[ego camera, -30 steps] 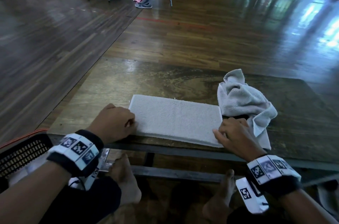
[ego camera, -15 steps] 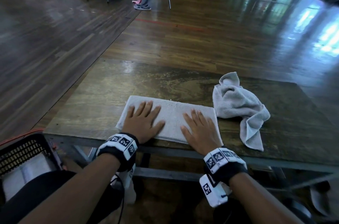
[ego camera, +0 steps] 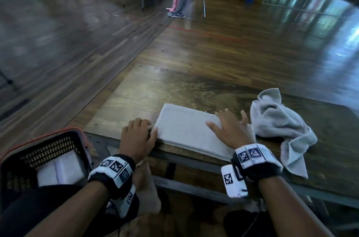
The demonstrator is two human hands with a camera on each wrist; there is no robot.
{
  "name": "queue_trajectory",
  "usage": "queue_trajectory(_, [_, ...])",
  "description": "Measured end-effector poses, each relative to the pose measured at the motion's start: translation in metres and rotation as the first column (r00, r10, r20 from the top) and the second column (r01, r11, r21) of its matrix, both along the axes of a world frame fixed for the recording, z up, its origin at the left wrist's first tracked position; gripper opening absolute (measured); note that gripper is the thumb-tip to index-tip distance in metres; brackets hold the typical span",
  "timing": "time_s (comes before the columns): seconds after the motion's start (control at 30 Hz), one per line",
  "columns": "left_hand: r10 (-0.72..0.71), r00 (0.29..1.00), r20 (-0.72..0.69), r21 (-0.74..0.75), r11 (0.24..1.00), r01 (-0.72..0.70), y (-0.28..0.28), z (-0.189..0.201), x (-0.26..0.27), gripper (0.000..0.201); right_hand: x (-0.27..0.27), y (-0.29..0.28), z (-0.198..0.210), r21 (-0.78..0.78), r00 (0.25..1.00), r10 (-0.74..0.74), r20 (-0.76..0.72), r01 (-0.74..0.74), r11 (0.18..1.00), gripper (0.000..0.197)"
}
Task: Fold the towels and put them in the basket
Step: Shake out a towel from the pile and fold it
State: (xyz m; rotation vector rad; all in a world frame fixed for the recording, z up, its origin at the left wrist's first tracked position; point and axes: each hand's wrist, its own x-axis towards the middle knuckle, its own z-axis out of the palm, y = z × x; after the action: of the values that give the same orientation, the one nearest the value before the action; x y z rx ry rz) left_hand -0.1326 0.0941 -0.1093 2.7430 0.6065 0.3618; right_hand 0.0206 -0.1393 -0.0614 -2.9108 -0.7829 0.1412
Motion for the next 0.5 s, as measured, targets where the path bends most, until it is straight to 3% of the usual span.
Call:
queue_trajectory(0.07, [-0.003, 0.998, -0.069, -0.033, 0.999, 0.000, 0.000, 0.007, -0.001, 0.032, 0.007, 0.036, 0.012, 0.059, 0.999, 0.038, -0.025, -0.037, 0.998, 0.053])
queue_trajectory(0.13, [-0.031, 0.991, -0.128, -0.107, 0.994, 0.018, 0.003, 0.014, 0.001, 0.028, 0.012, 0.070, 0.019, 0.012, 0.995, 0.094, -0.045, -0.094, 0.996, 0.044])
queue_trajectory(0.33, [-0.038, 0.937, -0.347, -0.229, 0.972, -0.045, 0.009, 0.026, 0.022, 0.028, 0.020, 0.147, 0.020, -0.137, 0.981, 0.183, -0.065, -0.191, 0.972, 0.035])
queue_trajectory(0.5, [-0.061, 0.921, -0.384, -0.336, 0.939, -0.077, 0.008, 0.025, 0.030, 0.033, 0.025, 0.167, 0.012, -0.231, 0.975, 0.183, -0.130, -0.209, 0.950, 0.031])
